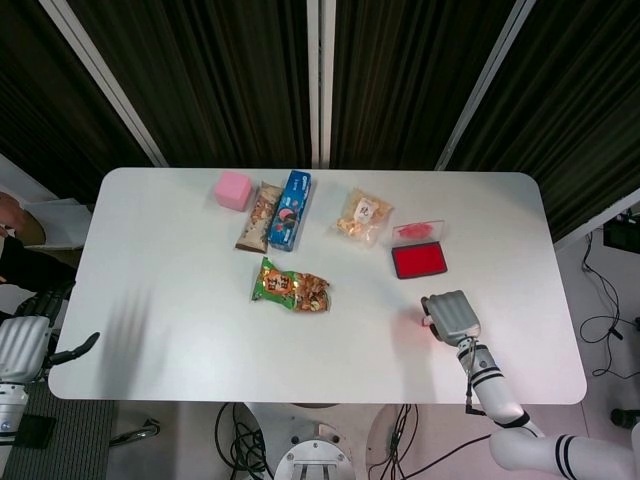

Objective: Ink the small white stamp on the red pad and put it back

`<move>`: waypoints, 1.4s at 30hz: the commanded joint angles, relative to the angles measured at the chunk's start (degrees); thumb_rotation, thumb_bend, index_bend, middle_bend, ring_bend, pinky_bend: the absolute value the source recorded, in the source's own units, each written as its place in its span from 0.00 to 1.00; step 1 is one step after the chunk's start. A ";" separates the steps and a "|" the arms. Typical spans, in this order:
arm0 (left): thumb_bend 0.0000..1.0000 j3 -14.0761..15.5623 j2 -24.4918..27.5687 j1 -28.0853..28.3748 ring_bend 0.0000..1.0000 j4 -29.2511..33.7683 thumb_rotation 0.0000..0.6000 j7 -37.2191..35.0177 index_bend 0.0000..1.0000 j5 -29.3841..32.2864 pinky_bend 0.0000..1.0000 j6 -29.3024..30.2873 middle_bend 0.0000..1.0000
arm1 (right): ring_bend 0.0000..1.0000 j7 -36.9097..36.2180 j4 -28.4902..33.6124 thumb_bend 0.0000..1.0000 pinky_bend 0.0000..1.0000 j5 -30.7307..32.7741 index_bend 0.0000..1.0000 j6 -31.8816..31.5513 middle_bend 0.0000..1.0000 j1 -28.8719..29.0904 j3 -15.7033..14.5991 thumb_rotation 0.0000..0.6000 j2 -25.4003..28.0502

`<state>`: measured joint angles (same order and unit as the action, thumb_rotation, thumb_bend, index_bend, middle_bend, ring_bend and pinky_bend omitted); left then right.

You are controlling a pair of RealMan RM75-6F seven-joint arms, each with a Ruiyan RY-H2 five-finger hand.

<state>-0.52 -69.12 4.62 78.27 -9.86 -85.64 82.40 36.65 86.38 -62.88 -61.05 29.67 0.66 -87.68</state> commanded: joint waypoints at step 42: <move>0.16 -0.58 2.22 -0.08 0.12 4.29 0.30 3.51 0.09 -0.06 0.21 1.04 0.12 | 0.00 -32.01 8.50 0.09 0.00 -21.84 0.00 -33.13 0.00 -20.55 -3.89 1.00 23.04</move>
<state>-1.00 -67.06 4.50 82.39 -6.53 -85.71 83.34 14.94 99.95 -78.28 -84.64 15.38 -3.49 -65.78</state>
